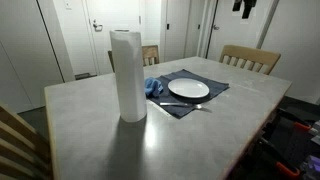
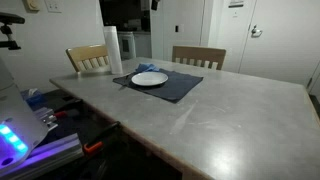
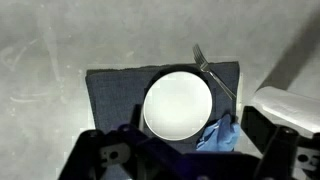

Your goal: Wipe the white plate with the blue towel

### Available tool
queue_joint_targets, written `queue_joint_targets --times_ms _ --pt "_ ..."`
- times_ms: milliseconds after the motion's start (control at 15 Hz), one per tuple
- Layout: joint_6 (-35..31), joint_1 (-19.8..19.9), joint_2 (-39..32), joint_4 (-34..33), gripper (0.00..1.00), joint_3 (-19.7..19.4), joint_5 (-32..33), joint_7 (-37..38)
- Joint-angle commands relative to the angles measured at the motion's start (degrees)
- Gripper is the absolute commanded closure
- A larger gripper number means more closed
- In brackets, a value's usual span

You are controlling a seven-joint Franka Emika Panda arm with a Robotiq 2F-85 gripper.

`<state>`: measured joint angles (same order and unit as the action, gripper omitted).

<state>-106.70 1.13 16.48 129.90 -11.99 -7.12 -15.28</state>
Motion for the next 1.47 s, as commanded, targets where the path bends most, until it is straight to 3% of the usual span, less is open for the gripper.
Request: queue_joint_targets --times_ms 0,1000,1400 --pt "0.16 1.30 -0.11 -0.11 0.00 1.18 -0.32 -0.30" --pt "-0.94 0.93 -2.85 -2.44 0.00 1.33 -0.33 -2.27" --pt "-4.64 0.41 -7.32 -4.87 0.00 1.19 -1.43 -8.03"
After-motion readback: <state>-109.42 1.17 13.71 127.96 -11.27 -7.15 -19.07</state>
